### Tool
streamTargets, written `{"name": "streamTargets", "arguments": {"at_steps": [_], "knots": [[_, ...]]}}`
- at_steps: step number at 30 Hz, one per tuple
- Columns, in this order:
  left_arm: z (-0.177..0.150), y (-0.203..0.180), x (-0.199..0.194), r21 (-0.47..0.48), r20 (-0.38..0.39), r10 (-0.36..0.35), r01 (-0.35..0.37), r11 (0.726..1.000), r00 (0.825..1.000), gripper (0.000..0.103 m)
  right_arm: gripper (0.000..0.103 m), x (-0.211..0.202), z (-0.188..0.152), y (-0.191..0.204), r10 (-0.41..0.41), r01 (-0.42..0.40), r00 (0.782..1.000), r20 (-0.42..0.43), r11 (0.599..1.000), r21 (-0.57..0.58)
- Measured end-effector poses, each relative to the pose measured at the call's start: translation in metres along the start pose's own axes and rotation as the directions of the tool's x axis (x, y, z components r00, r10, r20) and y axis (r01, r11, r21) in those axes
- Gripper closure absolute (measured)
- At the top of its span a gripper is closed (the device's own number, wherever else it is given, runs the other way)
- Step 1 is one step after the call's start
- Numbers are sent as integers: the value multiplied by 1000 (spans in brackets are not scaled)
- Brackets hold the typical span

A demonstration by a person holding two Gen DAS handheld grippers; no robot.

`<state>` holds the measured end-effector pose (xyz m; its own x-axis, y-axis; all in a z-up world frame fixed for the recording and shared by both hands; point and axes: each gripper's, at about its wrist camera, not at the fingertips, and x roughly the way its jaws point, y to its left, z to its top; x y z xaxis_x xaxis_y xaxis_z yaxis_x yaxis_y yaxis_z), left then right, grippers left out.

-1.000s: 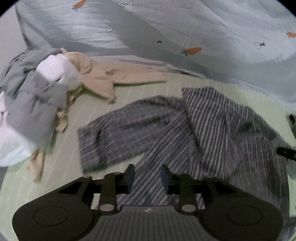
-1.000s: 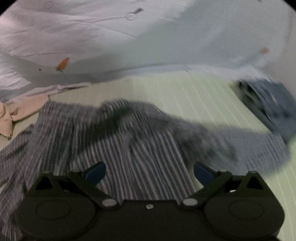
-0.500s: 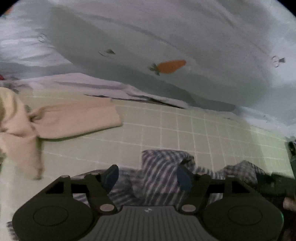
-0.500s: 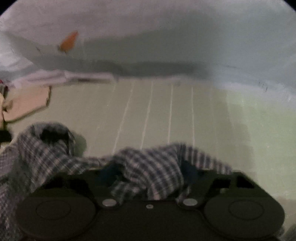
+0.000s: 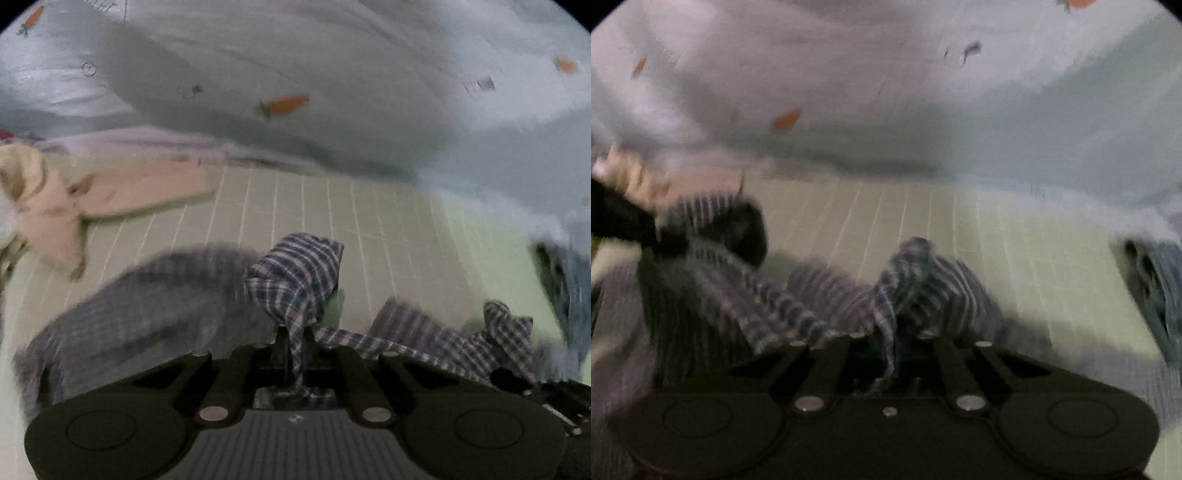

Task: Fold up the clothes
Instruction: 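Grasp the shirt hem with the left gripper while the right gripper grasps beside it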

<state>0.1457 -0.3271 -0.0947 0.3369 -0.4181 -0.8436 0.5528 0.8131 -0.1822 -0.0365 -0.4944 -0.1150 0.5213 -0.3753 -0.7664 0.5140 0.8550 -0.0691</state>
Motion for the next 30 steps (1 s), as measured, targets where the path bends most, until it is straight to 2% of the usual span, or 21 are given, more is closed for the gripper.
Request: {"name": "streamTargets", "arguments": {"at_steps": [1,3,5,6,7,8,10,14,18,20,22,26,30], "knots": [[-15,-1,-5,8,-28,8,-8,1000,1000,95,98,0,-18,3,5,-4,999,-54,1000,8],[-48,2,5,-3,-137,30,-31,1000,990,95,97,3,-48,7,21,-15,988,-156,999,37],[-74,7,13,-13,-226,64,-69,998,972,94,94,1,-63,8,36,-23,978,-206,998,67],[-79,9,12,-17,-239,68,-74,997,969,90,91,-2,-66,8,37,-23,977,-210,997,71],[-83,12,10,-22,-250,70,-78,997,966,89,83,-8,-63,8,31,-18,981,-193,998,67],[-82,14,5,-29,-239,63,-72,997,969,89,68,-14,-58,7,23,-13,987,-161,998,65],[-75,16,-6,-23,-196,44,-49,999,980,84,57,-26,-48,7,7,-2,996,-89,999,54],[-55,17,-27,1,-85,30,-30,1000,996,76,47,-38,-27,8,-11,11,1000,16,1000,21],[-38,11,-40,-16,-27,9,-9,1000,1000,69,44,-33,-1,6,2,-3,997,77,1000,13],[-28,7,-38,-4,-1,2,-2,1000,1000,64,36,-29,13,6,9,-9,995,103,1000,7],[-17,2,-34,27,21,3,-4,1000,1000,57,29,-12,25,7,52,-51,995,91,999,-4],[0,-6,-24,48,43,0,-2,999,999,48,29,31,31,0,146,-143,989,-31,986,82],[5,-2,-12,21,19,-16,16,1000,1000,48,29,68,29,-3,133,-116,981,-145,986,118]]}}
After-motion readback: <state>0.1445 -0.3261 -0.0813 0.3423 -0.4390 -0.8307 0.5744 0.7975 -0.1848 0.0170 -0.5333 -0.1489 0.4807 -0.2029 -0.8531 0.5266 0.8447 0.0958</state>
